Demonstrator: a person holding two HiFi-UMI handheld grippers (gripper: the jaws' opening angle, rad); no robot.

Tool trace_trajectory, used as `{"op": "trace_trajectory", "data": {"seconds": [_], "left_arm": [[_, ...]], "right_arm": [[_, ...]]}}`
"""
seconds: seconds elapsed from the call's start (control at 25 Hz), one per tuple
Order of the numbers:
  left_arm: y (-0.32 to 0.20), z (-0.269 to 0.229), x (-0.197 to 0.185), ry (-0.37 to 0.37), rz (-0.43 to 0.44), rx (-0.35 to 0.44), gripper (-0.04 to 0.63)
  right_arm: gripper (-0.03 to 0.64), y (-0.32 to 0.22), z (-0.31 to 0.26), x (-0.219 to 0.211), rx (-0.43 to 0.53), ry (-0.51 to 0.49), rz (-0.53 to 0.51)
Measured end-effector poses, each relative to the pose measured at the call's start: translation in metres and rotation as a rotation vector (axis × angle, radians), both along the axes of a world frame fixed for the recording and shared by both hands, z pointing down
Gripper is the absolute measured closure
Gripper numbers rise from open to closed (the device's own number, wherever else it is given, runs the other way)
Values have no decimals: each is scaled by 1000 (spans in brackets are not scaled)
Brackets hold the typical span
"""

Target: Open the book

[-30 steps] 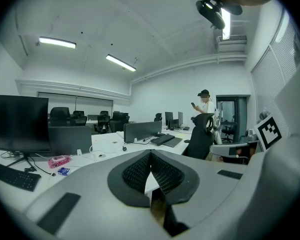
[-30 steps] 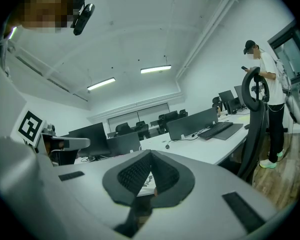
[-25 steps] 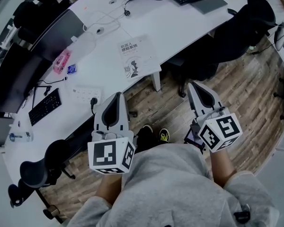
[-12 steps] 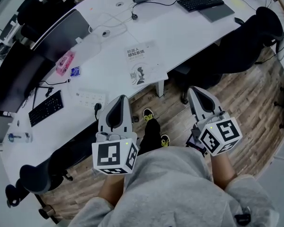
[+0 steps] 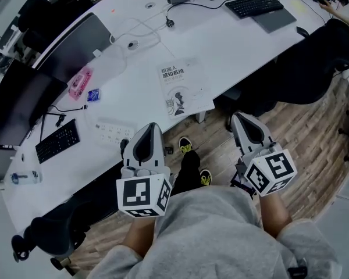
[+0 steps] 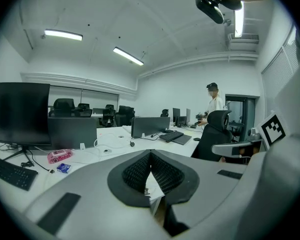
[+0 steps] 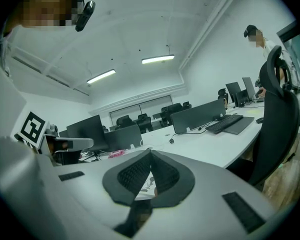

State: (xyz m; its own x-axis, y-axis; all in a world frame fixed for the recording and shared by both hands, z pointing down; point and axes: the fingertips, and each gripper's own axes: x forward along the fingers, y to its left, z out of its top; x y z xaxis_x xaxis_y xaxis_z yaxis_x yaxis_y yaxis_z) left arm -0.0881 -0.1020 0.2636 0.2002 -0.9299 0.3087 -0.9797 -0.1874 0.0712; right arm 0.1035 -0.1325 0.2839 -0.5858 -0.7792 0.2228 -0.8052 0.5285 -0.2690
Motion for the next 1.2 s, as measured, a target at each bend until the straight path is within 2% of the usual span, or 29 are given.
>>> {"op": "trace_trajectory", "data": {"seconds": [0.6, 1.2], "left_arm": [[-59, 51, -16, 15, 10, -128, 586], [-83, 97, -18, 25, 16, -225, 586]], "right_arm": [[591, -47, 44, -16, -128, 40, 9], [591, -63, 85, -24, -219, 61, -1]]}}
